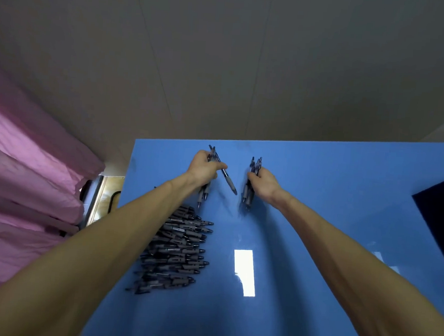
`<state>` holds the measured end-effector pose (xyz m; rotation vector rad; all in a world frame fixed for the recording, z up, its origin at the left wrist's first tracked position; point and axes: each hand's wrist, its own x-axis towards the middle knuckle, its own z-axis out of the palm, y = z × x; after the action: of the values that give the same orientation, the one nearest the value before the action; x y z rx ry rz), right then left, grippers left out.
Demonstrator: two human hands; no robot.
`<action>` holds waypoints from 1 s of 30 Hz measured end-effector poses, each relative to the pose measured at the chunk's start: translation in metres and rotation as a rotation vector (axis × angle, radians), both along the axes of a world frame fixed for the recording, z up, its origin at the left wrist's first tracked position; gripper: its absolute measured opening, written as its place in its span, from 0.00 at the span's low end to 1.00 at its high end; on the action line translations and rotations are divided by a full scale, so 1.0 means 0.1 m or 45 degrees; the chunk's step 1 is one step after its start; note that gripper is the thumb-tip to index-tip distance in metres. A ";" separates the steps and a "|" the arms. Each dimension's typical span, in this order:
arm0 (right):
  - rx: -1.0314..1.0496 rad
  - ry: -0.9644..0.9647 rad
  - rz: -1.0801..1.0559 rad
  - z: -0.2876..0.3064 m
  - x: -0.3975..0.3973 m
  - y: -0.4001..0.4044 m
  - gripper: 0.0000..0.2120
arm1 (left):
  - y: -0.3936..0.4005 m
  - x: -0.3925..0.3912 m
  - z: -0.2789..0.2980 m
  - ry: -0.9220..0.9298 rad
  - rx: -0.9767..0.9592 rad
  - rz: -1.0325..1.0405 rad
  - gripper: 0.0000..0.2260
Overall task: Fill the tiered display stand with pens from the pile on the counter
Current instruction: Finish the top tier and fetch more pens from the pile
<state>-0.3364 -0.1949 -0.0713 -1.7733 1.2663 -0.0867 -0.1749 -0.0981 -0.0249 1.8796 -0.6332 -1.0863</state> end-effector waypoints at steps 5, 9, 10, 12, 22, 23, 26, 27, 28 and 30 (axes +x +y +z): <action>0.048 -0.245 -0.218 0.24 -0.16 0.22 0.11 | 0.25 -0.20 0.31 0.036 0.078 -0.055 0.06; 0.066 -0.388 -0.364 0.55 -0.43 0.39 0.12 | 0.40 -0.37 0.54 -0.012 0.073 -0.090 0.08; 0.074 -0.427 -0.387 0.64 -0.53 0.45 0.11 | 0.43 -0.43 0.60 -0.024 0.057 -0.110 0.08; 0.083 -0.496 -0.406 0.81 -0.78 0.58 0.10 | 0.53 -0.58 0.75 -0.043 0.018 -0.155 0.07; -0.230 -0.449 -0.627 1.52 -2.52 1.58 0.08 | 1.11 -1.93 1.17 -0.069 -0.323 -0.305 0.07; -0.267 -0.431 -0.654 1.60 -2.73 1.68 0.08 | 1.15 -2.08 1.20 -0.072 -0.319 -0.324 0.07; -0.358 -0.376 -0.760 1.84 -3.34 1.90 0.14 | 1.23 -2.53 1.30 -0.094 -0.329 -0.383 0.09; -0.390 -0.369 -0.803 1.92 -3.53 1.94 0.15 | 1.23 -2.68 1.34 -0.107 -0.349 -0.395 0.10; -0.424 -0.376 -0.859 1.98 -3.72 1.97 0.15 | 1.22 -2.82 1.39 -0.129 -0.370 -0.404 0.11; -0.481 -0.408 -0.974 2.10 -4.10 2.00 0.14 | 1.18 -3.11 1.49 -0.189 -0.399 -0.416 0.13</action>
<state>-0.7461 0.0052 0.1391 -1.3886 1.6856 -1.0572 -0.4863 0.0202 0.1246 1.6271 -1.1583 -0.9843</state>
